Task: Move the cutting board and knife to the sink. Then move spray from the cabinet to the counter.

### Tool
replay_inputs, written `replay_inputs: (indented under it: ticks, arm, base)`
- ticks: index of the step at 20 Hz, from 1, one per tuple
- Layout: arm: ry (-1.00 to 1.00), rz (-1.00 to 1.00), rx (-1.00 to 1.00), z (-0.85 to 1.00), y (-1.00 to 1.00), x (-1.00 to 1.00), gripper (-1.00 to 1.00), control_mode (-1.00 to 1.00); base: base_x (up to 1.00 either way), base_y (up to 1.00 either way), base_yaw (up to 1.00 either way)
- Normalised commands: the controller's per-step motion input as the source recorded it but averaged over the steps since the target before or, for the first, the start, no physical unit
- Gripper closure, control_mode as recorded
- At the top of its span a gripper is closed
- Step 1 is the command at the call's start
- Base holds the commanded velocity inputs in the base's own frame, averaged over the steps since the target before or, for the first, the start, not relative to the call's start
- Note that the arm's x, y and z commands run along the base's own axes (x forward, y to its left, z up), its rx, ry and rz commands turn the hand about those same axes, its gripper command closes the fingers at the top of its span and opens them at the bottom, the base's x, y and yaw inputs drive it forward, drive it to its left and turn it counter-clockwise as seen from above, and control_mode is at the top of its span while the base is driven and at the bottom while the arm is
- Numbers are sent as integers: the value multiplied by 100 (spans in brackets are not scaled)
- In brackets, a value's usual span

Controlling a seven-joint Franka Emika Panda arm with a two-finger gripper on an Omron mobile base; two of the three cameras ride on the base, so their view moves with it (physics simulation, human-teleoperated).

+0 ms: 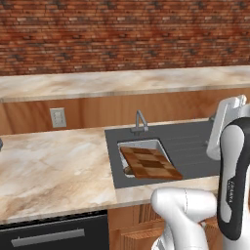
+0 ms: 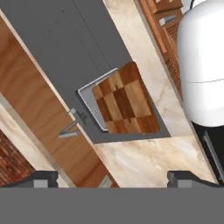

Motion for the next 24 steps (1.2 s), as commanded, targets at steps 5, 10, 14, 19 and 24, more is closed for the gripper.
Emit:
replay_inputs:
  ticks: [5,10,14,19,24]
  arm:
    - [1,-5,0,-11,0,-50,-100,100]
    - [0,0,0,0,0,0,-100,100]
    - [0,0,0,0,0,0,-100,100]
    - [0,0,0,0,0,0,-100,100]
    - [0,0,0,0,0,0,-100,100]
  base:
    - [-40,-5,-19]
    - [-83,2,-83]
    - [-20,7,-100]
    - [0,0,-100]
    - [0,0,-100]
